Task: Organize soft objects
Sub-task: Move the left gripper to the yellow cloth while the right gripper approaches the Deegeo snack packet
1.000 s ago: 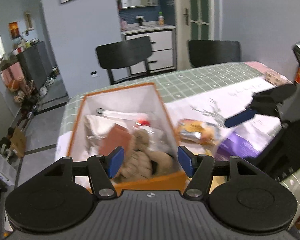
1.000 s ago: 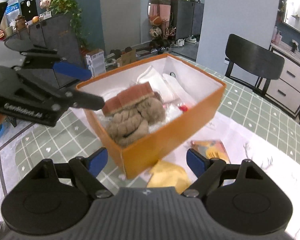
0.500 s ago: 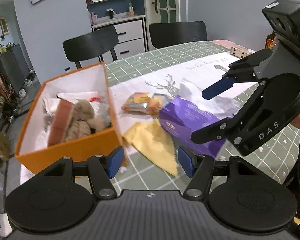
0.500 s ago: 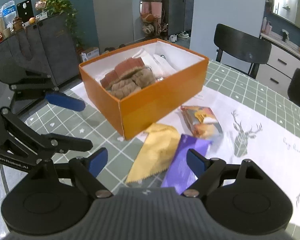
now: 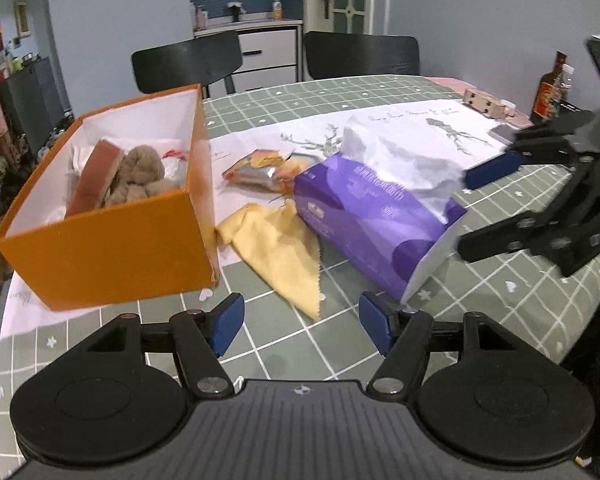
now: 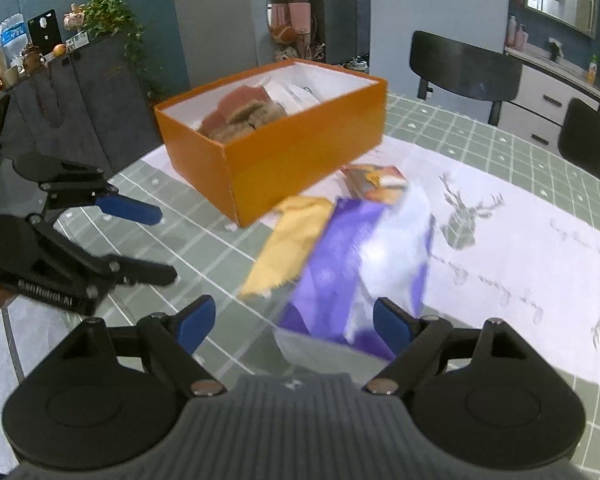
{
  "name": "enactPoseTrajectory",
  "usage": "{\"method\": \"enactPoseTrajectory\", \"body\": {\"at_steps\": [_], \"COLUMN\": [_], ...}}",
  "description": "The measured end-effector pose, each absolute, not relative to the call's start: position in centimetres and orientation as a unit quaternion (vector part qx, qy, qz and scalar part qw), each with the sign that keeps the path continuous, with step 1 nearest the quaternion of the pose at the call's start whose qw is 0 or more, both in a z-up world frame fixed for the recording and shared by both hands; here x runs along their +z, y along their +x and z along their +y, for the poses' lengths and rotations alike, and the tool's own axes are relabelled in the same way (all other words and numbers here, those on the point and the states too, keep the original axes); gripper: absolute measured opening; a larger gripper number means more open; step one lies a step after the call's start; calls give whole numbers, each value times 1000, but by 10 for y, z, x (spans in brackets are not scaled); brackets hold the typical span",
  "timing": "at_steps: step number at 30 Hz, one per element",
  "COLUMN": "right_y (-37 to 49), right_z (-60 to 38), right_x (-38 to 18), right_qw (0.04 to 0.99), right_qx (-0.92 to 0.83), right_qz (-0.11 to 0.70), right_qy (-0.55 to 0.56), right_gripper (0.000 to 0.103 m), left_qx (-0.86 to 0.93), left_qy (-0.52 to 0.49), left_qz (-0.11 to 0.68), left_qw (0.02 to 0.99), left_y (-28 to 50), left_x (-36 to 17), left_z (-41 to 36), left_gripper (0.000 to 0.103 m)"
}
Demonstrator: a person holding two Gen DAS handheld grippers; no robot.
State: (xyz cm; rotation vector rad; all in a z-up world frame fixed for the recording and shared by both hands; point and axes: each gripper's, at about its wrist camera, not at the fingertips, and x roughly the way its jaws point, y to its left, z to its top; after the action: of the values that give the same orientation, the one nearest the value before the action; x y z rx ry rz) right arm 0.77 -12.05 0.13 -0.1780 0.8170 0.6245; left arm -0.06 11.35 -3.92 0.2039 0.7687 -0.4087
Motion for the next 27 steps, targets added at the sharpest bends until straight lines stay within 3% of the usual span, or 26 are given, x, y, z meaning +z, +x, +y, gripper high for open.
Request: {"method": "enactPoseTrajectory", "body": {"at_steps": [18, 27], "right_y": [37, 40], "right_z": [-228, -234], "right_x": [-29, -35], "right_qw": [889, 884], "right_qx": [219, 221], "right_qz": [403, 409], "right_qy": [19, 48], "right_gripper": [86, 87], "left_qx": [-153, -121], "left_qy": [64, 47], "left_qz": [372, 370], "left_qw": [913, 920], "left_y": [46, 65], "left_x": [-109, -123], "left_z": [82, 77], "left_gripper": [76, 78]}}
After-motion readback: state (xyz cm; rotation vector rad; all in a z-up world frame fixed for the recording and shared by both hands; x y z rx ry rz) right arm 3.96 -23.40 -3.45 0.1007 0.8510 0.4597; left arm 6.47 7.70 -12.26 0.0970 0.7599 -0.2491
